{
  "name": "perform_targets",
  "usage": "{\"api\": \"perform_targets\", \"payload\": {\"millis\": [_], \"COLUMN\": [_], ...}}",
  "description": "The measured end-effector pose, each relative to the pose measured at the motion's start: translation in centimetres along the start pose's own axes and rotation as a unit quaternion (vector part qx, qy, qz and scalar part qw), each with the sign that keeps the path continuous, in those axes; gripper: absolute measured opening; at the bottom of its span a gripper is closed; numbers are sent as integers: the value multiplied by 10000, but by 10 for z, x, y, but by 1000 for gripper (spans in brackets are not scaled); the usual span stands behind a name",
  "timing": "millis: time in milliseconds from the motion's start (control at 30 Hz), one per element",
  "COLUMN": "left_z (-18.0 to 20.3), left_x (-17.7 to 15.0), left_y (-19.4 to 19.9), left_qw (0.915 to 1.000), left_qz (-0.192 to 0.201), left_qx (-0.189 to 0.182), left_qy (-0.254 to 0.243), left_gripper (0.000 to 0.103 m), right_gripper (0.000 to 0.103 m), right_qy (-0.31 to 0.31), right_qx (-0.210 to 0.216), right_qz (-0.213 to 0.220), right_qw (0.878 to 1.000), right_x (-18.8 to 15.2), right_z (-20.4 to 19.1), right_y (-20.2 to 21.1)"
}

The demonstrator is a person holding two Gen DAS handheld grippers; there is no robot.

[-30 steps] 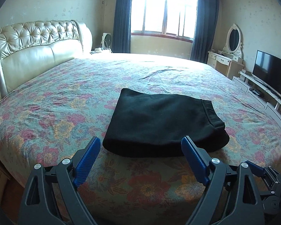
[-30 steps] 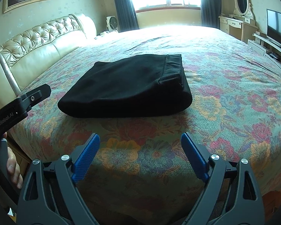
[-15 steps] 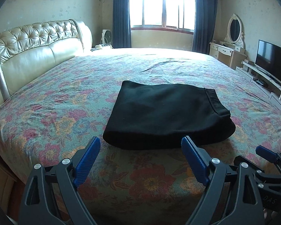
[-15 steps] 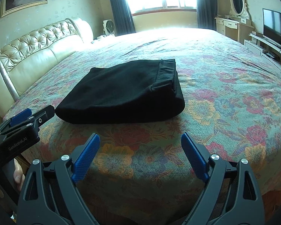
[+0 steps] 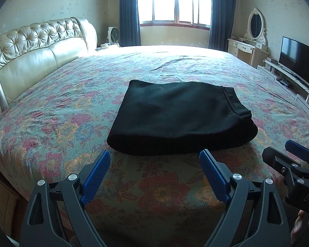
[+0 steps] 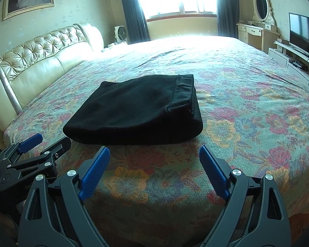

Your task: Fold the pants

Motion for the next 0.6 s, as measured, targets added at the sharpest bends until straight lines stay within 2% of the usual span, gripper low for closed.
{"api": "perform_targets", "payload": {"millis": [600], "left_z": [-1], "left_x": [-6], "left_y": [-4], "left_qw": [9999], "left_qz": [-159], "left_qx": [-33], "left_qy": [17], "left_gripper": [87], "right_gripper": [89], "right_qy": [-36], "right_qx": [-13], "right_qz": [-122], "right_qw": [9999], "right_x": [-8], "right_z": [1], "right_y": [-4]}}
Point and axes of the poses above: each gripper's, at about its wrist camera, not at the fingertips, and y roughly against the way its jaws point, z to its right, x to its top, the point moved 10 cm from there along -y, roughly the way its jaws point, and after that the axes turned 11 degrees about -y, right-handed, at the moved point
